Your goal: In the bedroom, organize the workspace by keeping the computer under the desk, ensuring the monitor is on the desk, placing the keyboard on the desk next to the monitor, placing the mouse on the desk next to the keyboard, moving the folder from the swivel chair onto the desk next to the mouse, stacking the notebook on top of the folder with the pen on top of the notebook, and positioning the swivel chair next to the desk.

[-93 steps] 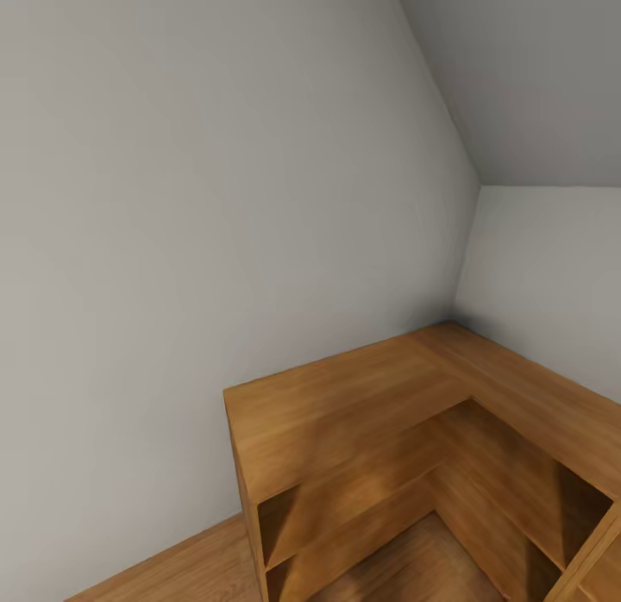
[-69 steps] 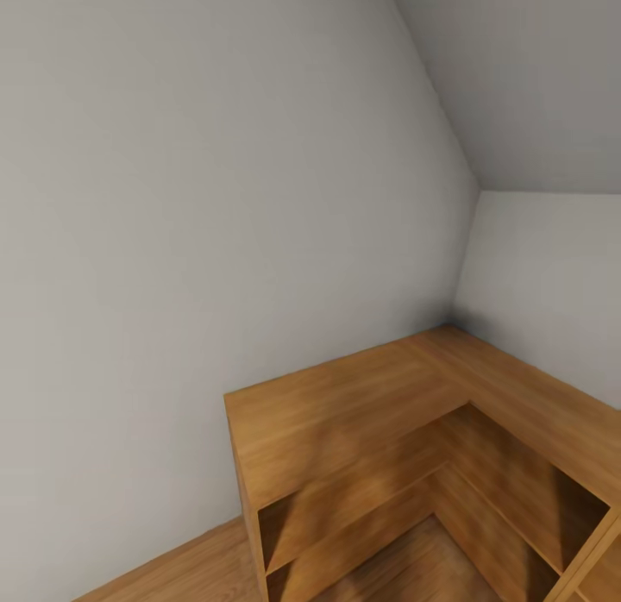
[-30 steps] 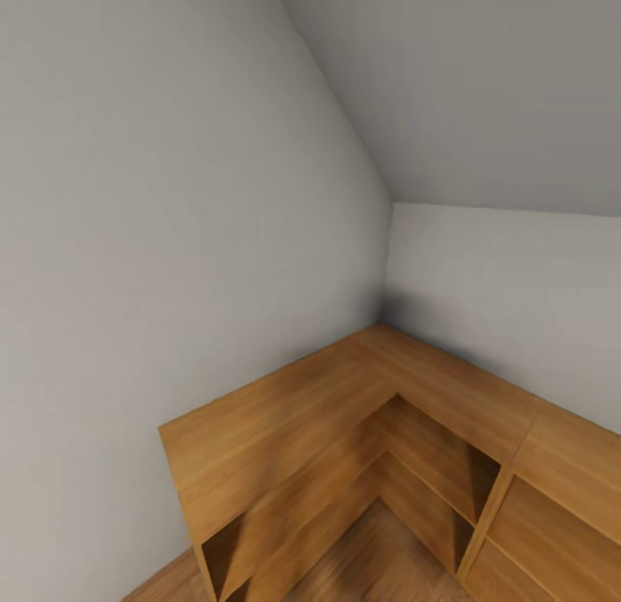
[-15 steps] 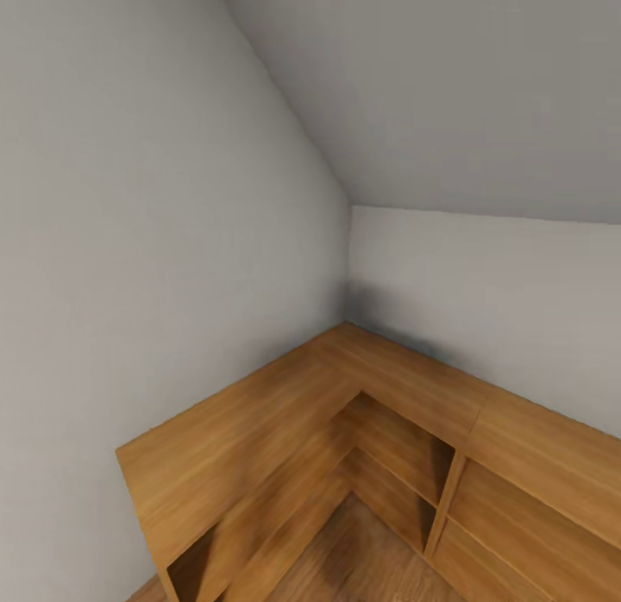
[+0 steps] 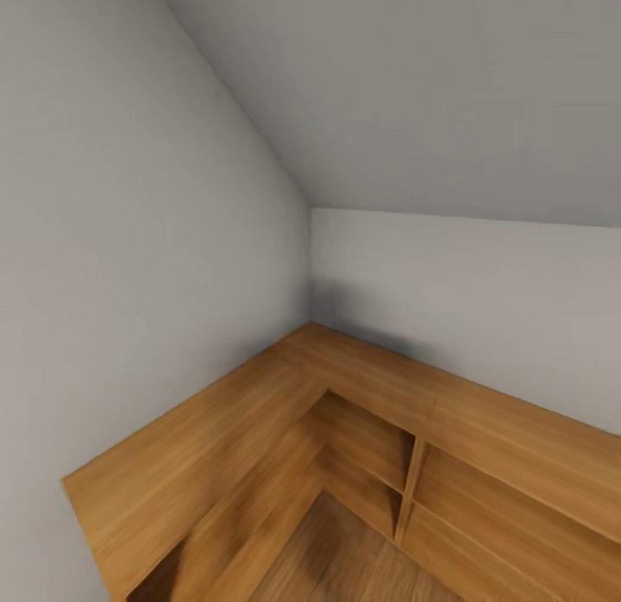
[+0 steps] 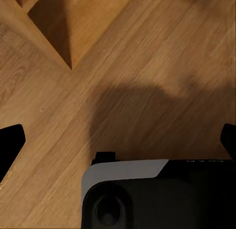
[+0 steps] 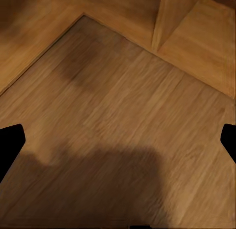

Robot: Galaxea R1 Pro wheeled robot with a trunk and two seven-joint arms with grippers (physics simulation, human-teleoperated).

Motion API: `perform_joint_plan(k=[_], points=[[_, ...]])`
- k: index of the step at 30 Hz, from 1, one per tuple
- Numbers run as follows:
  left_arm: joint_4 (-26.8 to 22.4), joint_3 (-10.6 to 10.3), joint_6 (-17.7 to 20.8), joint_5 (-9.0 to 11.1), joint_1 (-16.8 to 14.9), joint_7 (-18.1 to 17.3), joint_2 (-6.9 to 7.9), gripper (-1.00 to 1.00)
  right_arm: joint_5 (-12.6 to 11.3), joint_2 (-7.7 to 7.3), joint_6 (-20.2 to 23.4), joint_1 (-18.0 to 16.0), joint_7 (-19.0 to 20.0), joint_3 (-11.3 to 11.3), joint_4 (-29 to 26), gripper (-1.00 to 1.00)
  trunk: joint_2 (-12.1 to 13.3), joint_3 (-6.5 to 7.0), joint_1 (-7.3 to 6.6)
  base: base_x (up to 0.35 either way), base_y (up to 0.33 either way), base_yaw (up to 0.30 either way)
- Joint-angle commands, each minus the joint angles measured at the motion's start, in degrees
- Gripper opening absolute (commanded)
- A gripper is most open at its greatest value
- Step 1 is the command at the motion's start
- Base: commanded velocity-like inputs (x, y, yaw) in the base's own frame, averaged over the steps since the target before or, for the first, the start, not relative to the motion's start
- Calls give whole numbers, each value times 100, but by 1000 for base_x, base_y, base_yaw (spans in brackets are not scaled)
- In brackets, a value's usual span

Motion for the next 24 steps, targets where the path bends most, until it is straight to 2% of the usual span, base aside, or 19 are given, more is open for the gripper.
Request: perform_joint_plan(k=[1, 4, 11, 24], points=[[1, 2, -76, 0, 0, 5, -1, 100, -1, -18, -20, -7, -6, 0, -14, 100, -5, -6, 1, 0, 0, -257], [13, 12, -256, 0, 0, 6, -1, 100, -3, -91, -26, -13, -9, -1, -110, 100, -5, -5, 1, 0, 0, -256], [22, 21, -299, 0, -2, 8, -3, 100, -4, -109, -28, -15, -5, -2, -133, 100, -5, -5, 1, -24, 0, -280], [24, 25, -303, 2, -4, 12, -10, 100, -4, -103, -62, -15, 20, 6, -104, 100, -5, -5, 1, -312, 0, -292]])
